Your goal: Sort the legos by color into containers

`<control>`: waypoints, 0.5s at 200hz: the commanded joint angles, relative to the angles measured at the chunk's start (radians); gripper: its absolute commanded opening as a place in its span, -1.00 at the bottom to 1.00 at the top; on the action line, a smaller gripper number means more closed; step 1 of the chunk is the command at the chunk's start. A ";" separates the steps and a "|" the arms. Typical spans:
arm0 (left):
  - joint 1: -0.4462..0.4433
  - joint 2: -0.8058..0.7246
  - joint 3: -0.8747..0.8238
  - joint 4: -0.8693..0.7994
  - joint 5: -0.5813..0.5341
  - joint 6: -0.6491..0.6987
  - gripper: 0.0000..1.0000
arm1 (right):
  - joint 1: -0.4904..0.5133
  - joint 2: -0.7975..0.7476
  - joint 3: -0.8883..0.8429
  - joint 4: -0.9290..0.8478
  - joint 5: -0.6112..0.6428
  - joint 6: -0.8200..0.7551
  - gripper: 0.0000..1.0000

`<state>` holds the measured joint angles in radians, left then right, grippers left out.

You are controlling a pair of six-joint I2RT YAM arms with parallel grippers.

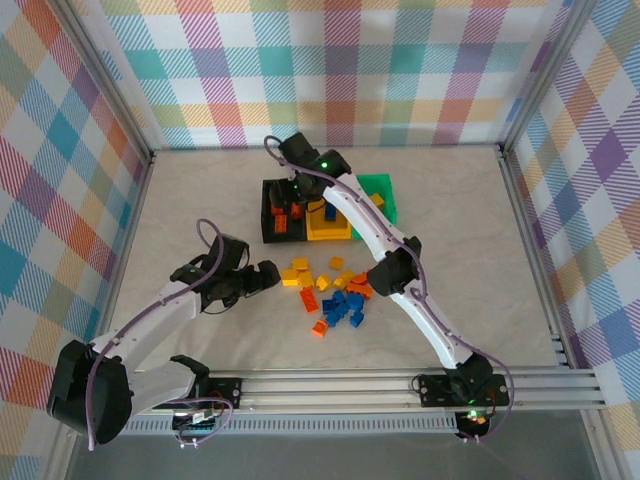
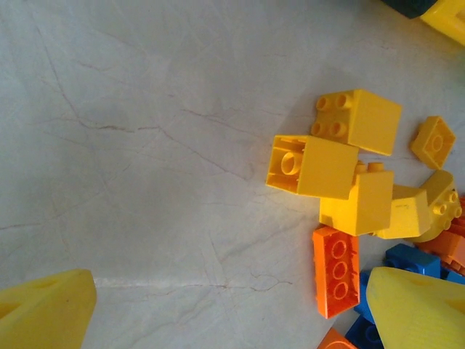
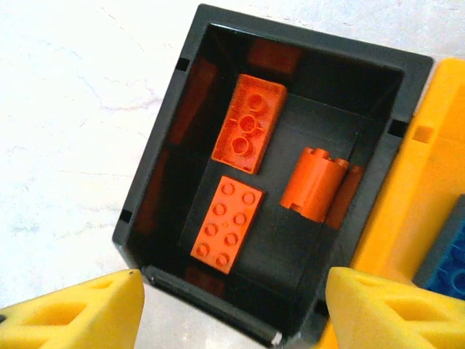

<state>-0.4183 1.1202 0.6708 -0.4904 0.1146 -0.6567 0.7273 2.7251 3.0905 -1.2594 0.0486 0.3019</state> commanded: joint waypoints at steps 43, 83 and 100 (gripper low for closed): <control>-0.011 -0.001 0.027 0.007 0.014 0.029 0.94 | 0.044 -0.368 -0.301 -0.110 0.094 -0.002 0.33; -0.013 0.028 0.048 0.013 0.020 0.067 0.96 | 0.109 -0.803 -1.036 0.214 0.113 -0.021 0.50; -0.020 0.048 0.056 0.020 0.028 0.082 0.96 | 0.109 -0.946 -1.273 0.290 0.110 -0.003 0.56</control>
<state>-0.4236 1.1465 0.6914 -0.4870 0.1207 -0.6189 0.8368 1.9369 2.0697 -1.1233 0.1455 0.2935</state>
